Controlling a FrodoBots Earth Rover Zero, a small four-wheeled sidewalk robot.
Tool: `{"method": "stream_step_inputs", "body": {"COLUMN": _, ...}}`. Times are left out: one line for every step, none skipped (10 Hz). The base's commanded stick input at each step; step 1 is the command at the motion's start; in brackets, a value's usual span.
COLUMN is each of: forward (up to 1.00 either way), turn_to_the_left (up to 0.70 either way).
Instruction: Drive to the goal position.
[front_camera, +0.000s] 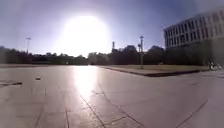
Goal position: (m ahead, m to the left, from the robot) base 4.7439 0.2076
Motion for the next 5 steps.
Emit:
{"method": "stream_step_inputs", "body": {"forward": 0.70, "turn_to_the_left": 0.35}}
{"method": "stream_step_inputs", "body": {"forward": 0.70, "turn_to_the_left": 0.35}}
{"method": "stream_step_inputs", "body": {"forward": 0.70, "turn_to_the_left": 0.35}}
{"method": "stream_step_inputs", "body": {"forward": 0.70, "turn_to_the_left": 0.35}}
{"method": "stream_step_inputs", "body": {"forward": 0.70, "turn_to_the_left": 0.35}}
